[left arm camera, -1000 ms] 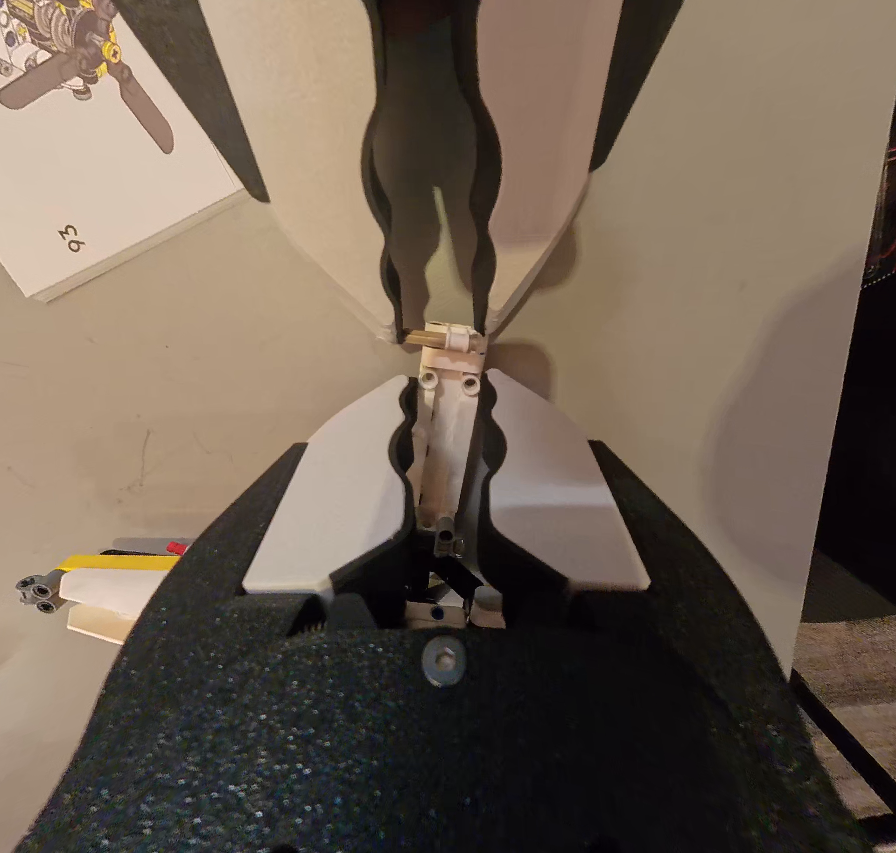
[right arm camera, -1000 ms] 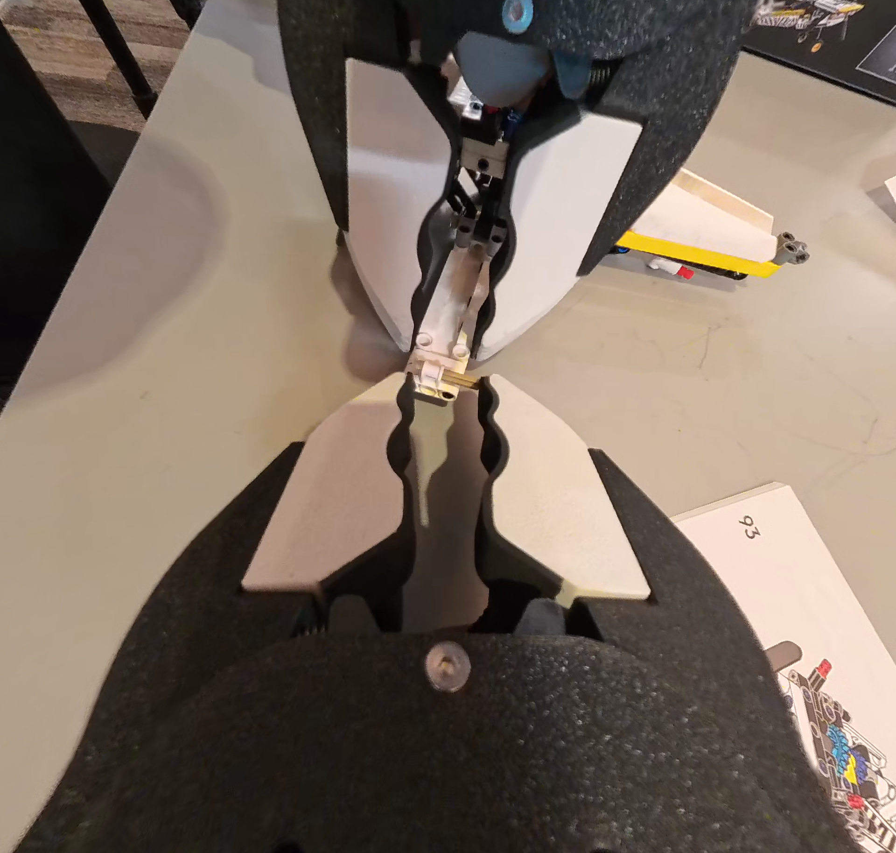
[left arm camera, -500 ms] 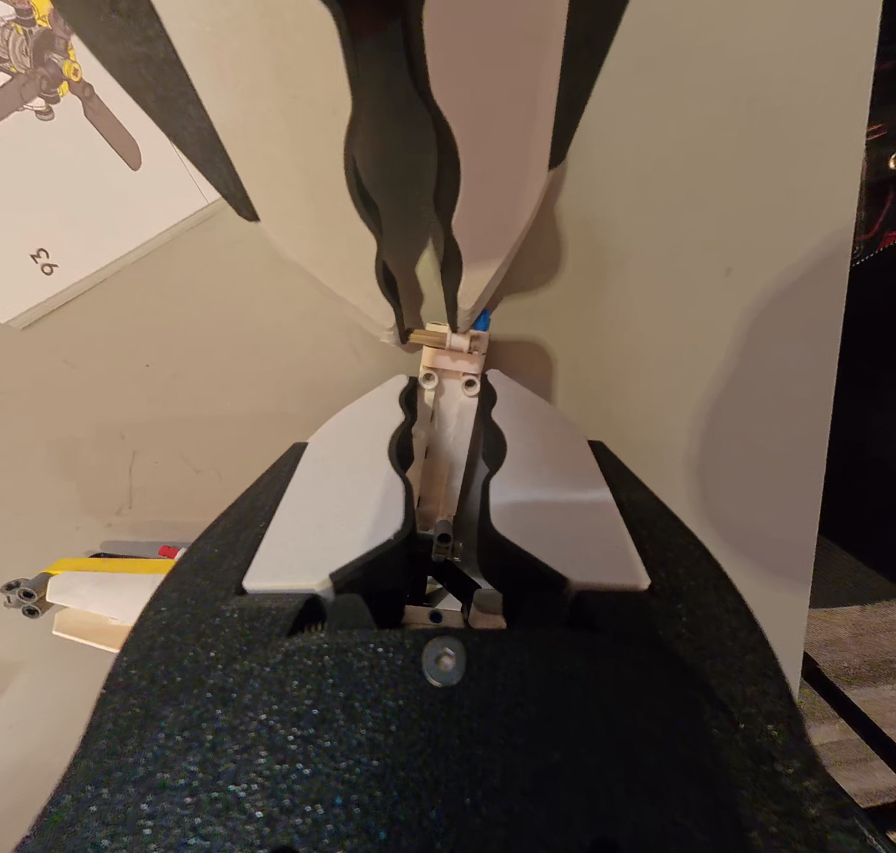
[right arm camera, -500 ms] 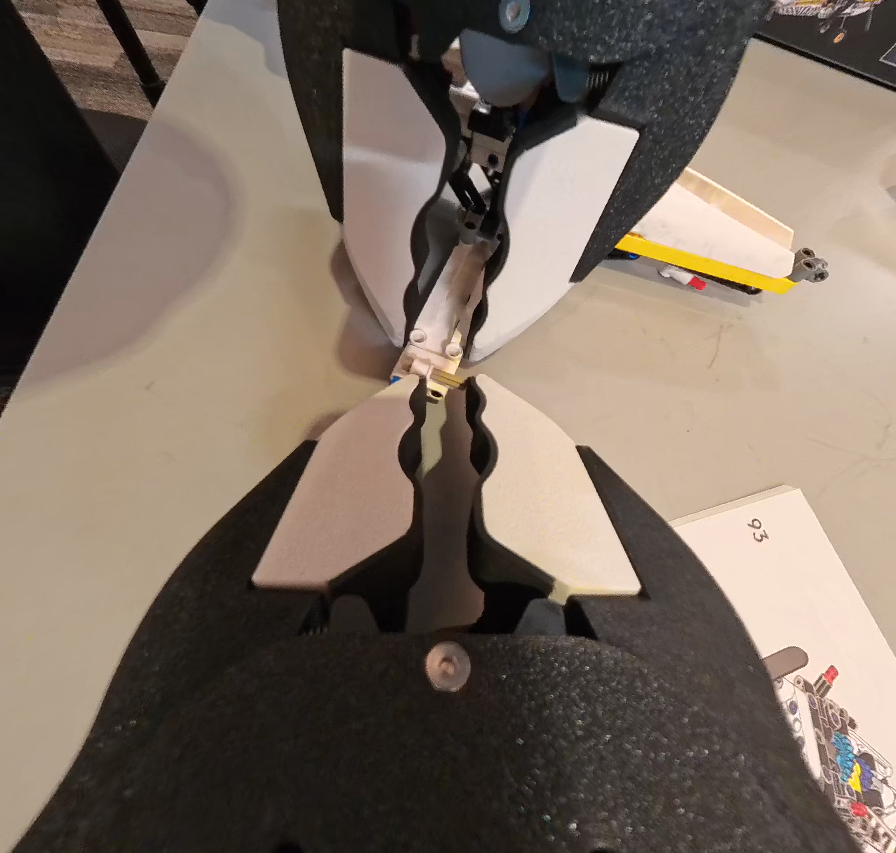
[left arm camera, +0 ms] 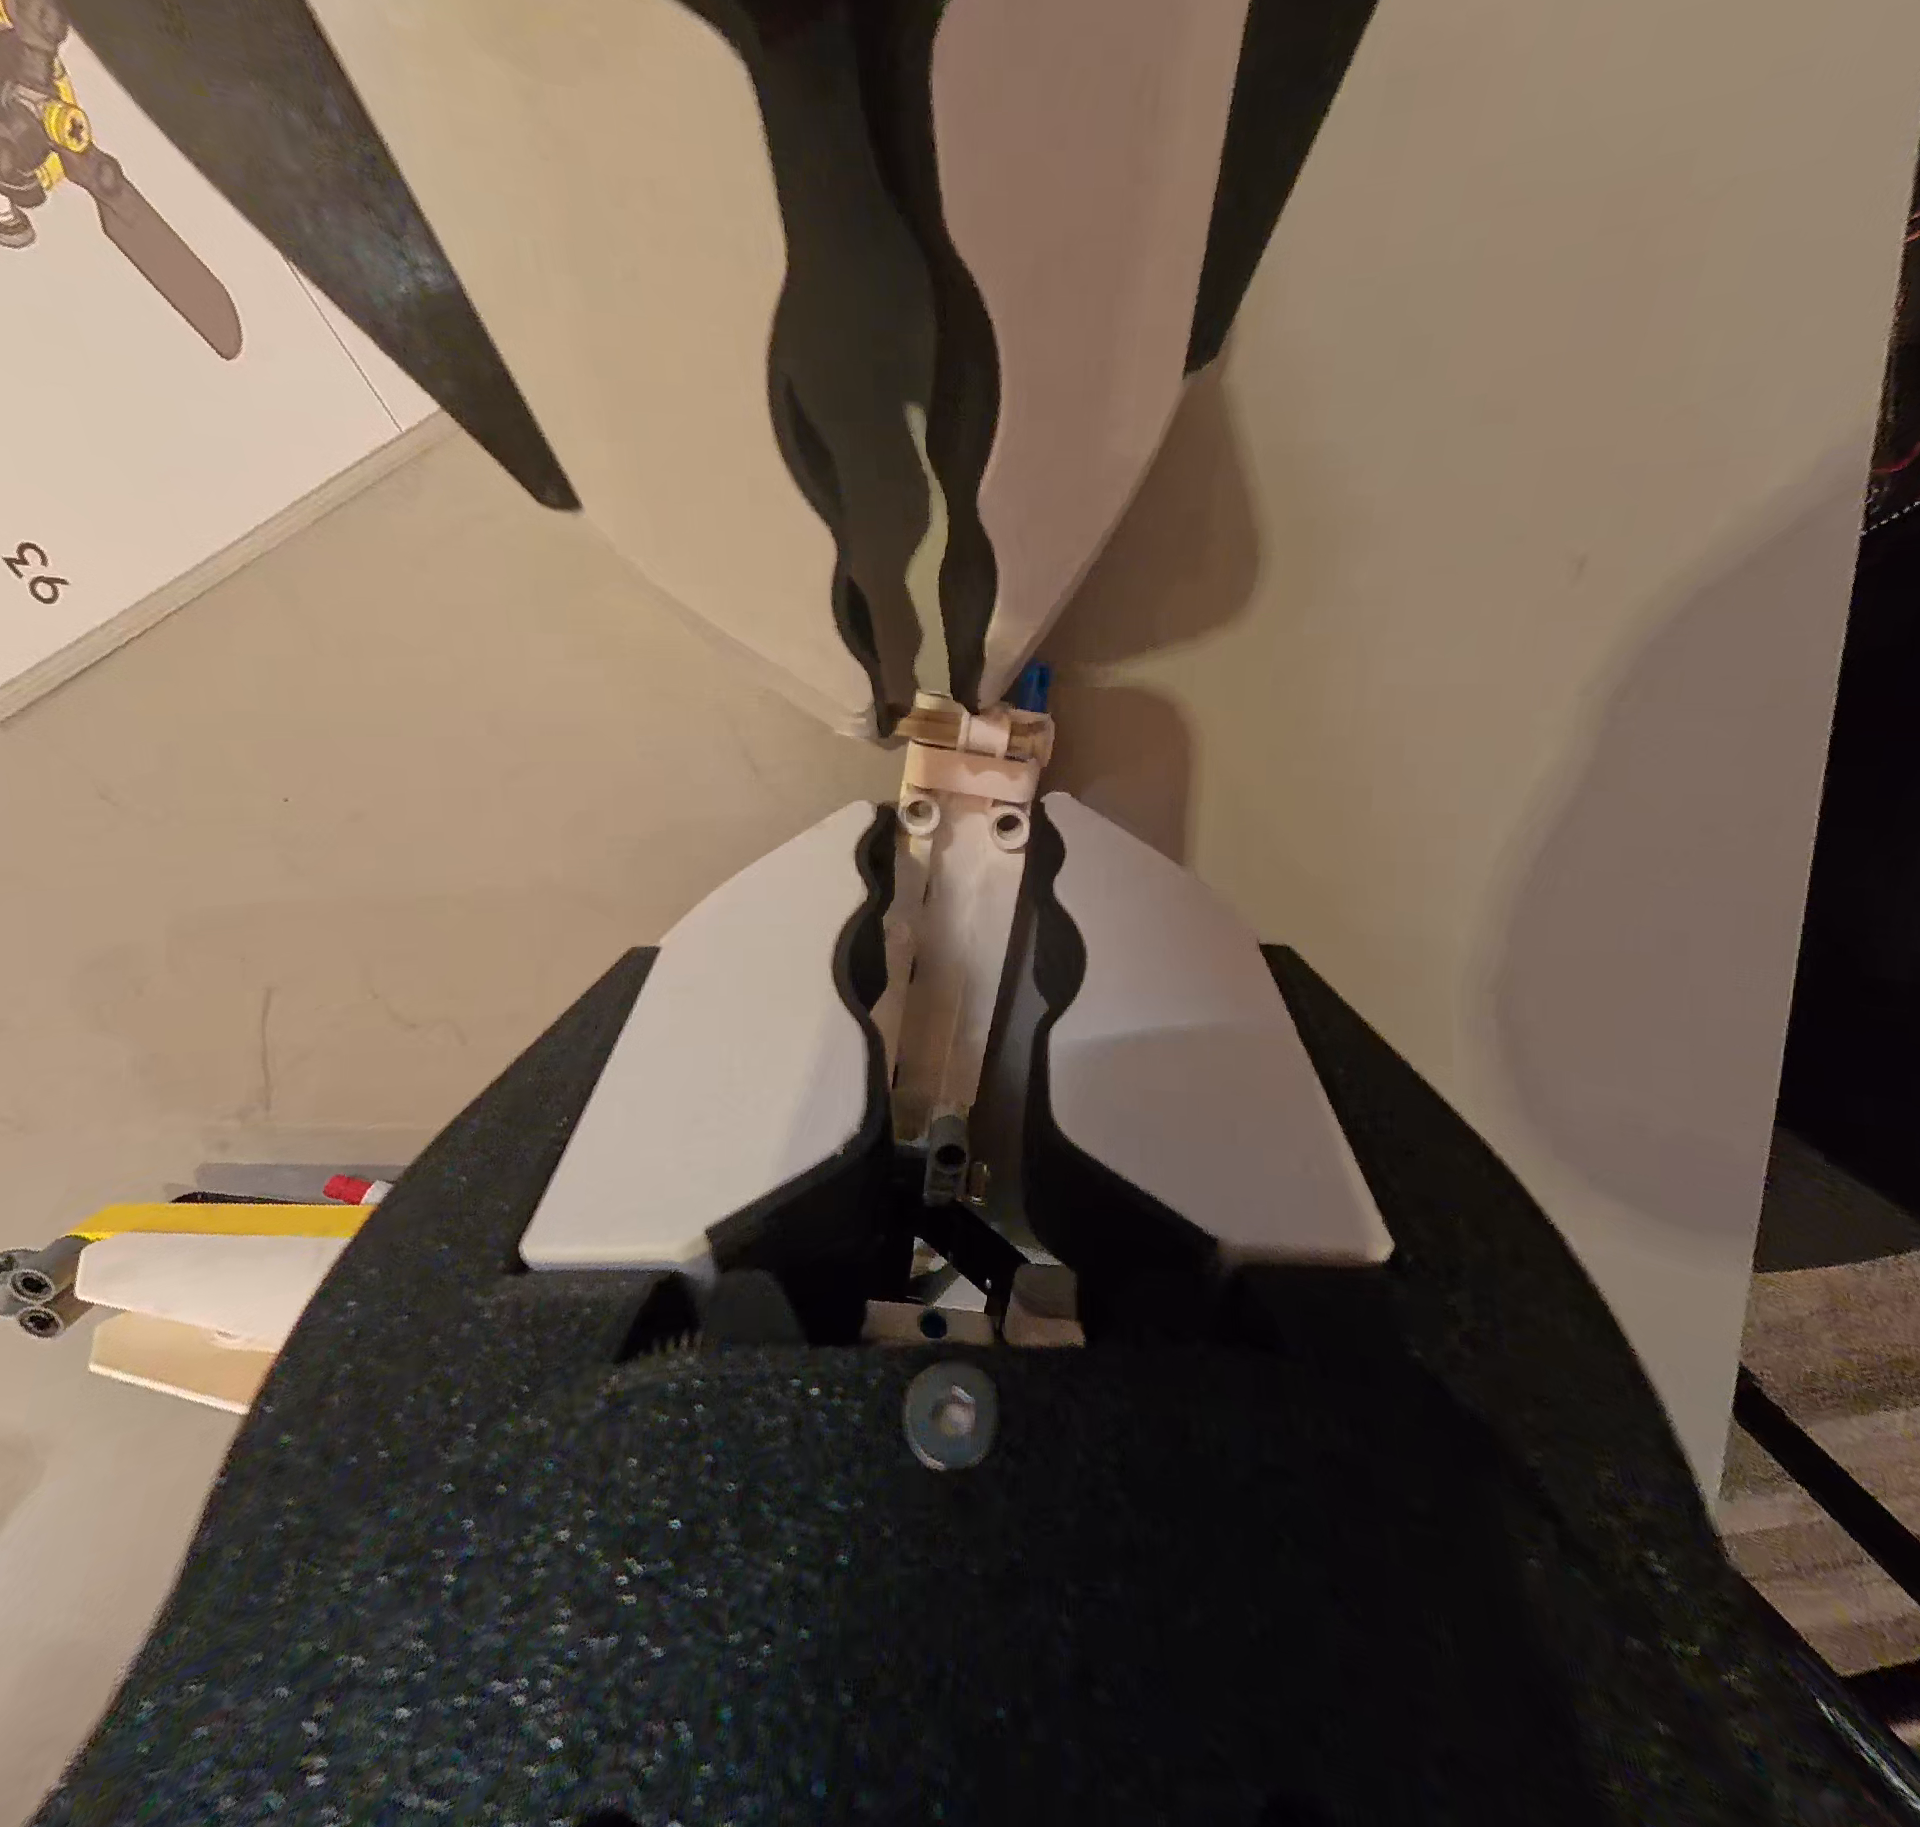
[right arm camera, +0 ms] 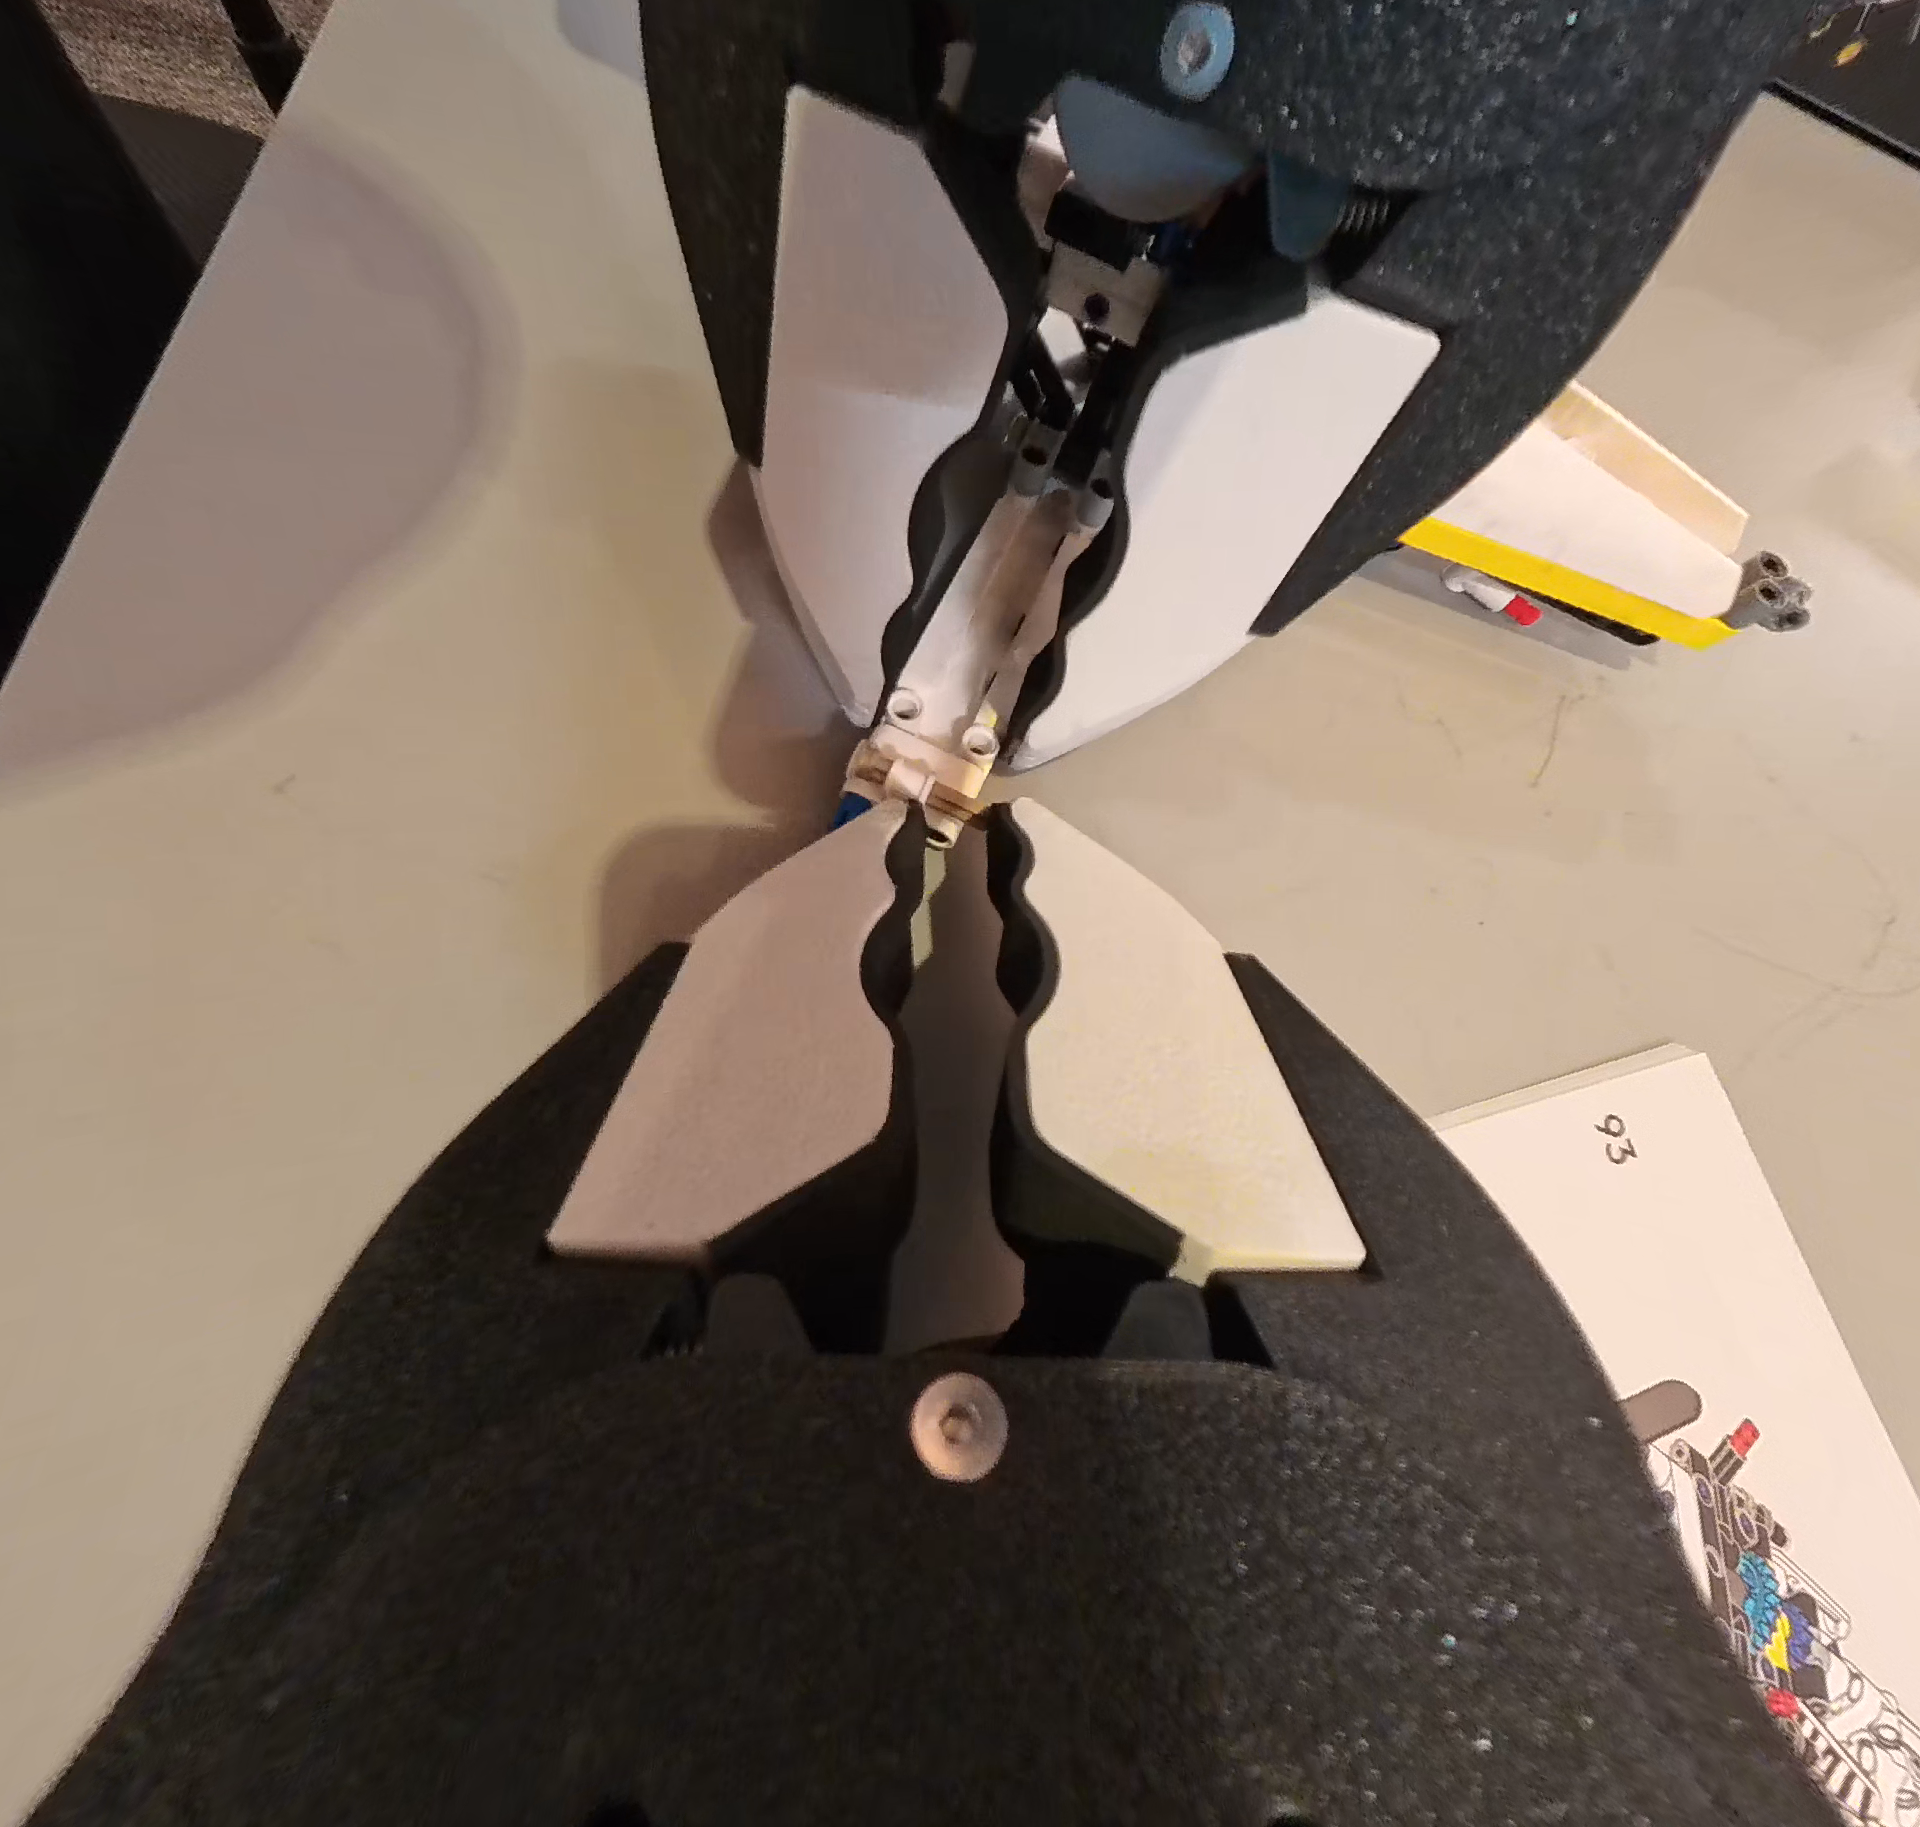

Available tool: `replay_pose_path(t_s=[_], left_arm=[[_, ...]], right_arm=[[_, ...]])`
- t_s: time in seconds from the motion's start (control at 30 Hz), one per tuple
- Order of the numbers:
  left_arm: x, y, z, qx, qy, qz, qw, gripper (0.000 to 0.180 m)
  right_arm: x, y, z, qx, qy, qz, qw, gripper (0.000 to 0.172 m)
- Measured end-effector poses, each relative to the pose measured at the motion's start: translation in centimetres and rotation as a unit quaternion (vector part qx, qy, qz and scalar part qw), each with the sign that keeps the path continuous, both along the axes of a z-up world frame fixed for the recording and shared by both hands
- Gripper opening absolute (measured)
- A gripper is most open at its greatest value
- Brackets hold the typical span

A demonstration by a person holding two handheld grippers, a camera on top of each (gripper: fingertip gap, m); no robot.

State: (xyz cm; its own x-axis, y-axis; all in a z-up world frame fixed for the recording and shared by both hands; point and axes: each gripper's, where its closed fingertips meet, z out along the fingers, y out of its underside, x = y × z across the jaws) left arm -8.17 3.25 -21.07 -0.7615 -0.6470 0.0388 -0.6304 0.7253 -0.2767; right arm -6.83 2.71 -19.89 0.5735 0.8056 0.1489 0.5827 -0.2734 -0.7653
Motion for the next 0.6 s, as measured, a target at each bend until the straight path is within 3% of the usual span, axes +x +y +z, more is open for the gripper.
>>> replay_pose_path(t_s=[0.13,0.17,0.4,0.6], left_arm=[[0.01,0.01,-0.07,0.001,0.001,-0.001,1.0,0.026],[-0.09,-0.04,-0.08,-0.001,0.005,-0.003,1.0,0.026],[-0.03,-0.02,-0.07,0.001,0.001,-0.002,1.0,0.026],[0.32,0.27,0.26,-0.006,-0.012,0.008,1.0,0.026]], right_arm=[[0.03,-0.01,-0.04,-0.001,-0.002,0.0,1.0,0.011],[0.2,0.12,-0.06,-0.001,-0.003,-0.006,1.0,0.0],[0.44,0.3,-0.06,-0.011,0.006,-0.015,1.0,0.0],[0.29,0.22,0.17,-0.034,0.036,-0.011,0.999,0.014]])
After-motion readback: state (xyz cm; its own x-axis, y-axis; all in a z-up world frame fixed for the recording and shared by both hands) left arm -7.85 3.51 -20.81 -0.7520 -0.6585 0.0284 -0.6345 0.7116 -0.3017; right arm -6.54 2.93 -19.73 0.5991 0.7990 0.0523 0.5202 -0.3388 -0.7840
